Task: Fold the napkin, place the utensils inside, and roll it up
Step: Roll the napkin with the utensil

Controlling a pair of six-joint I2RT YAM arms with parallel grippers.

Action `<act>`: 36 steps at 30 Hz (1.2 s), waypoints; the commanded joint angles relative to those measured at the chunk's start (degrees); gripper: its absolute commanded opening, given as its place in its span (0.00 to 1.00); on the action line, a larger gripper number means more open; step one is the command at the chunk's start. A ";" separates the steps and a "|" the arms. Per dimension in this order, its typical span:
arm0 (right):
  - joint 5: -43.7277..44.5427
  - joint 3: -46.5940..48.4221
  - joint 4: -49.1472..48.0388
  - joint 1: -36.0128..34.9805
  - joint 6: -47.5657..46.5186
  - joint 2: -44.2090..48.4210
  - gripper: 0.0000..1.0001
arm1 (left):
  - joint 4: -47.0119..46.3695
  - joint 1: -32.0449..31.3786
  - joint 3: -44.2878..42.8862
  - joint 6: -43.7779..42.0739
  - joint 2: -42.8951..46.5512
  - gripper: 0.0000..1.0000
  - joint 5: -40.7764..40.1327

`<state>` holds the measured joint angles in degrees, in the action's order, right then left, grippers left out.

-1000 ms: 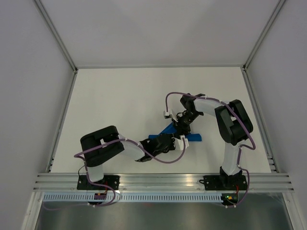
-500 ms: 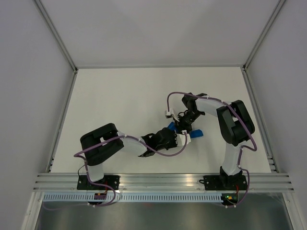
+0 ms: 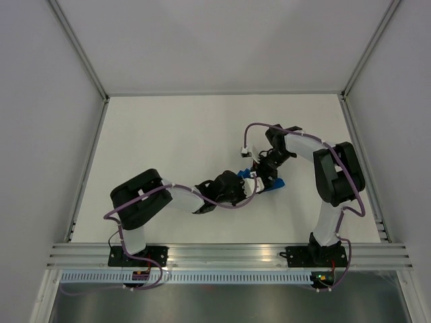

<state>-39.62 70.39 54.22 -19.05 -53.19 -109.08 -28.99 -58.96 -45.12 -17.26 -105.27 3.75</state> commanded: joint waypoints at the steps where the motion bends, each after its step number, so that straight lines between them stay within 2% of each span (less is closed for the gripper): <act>1: -1.33 3.43 2.29 1.91 3.18 3.08 0.67 | 11.24 0.77 1.71 5.65 -3.80 0.02 3.90; 7: -2.92 4.23 -1.74 6.56 10.55 5.80 0.67 | 12.90 3.06 1.09 7.76 -4.15 0.02 8.19; 9: -5.20 4.67 -2.01 9.90 10.56 6.50 0.67 | 14.22 4.46 0.30 8.90 -4.41 0.02 11.10; 10: -7.38 4.32 -3.05 14.61 9.60 8.86 0.67 | 16.23 6.03 -1.27 10.39 -5.28 0.02 15.19; 13: -9.42 2.65 -4.29 17.10 8.90 11.60 0.67 | 18.09 7.89 -1.98 11.28 -5.82 0.02 19.08; 15: -10.74 0.29 -4.03 20.44 5.04 14.75 0.67 | 20.71 9.56 -3.74 12.24 -7.22 0.02 22.16; 20: -11.62 -10.34 -6.04 21.60 -6.39 24.07 0.67 | 28.63 12.63 -10.84 12.86 -11.96 0.02 30.61; 24: -8.29 -22.10 -15.00 19.49 -6.33 33.21 0.70 | 35.57 14.92 -15.42 13.74 -15.57 0.02 34.21; 28: -1.02 -30.47 -27.80 12.21 -2.11 41.99 0.70 | 39.53 16.68 -18.33 15.32 -17.24 0.02 38.34; 32: 6.89 -37.51 -38.29 2.21 0.54 45.88 0.71 | 44.62 17.91 -21.84 16.64 -19.09 0.02 40.90; 36: 12.62 -41.20 -44.71 -3.79 0.81 44.57 0.72 | 48.32 18.35 -24.48 18.29 -20.67 0.02 41.78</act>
<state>-32.71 30.63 20.64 -20.32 -53.12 -64.03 3.22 -40.66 -70.98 -1.23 -120.38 49.21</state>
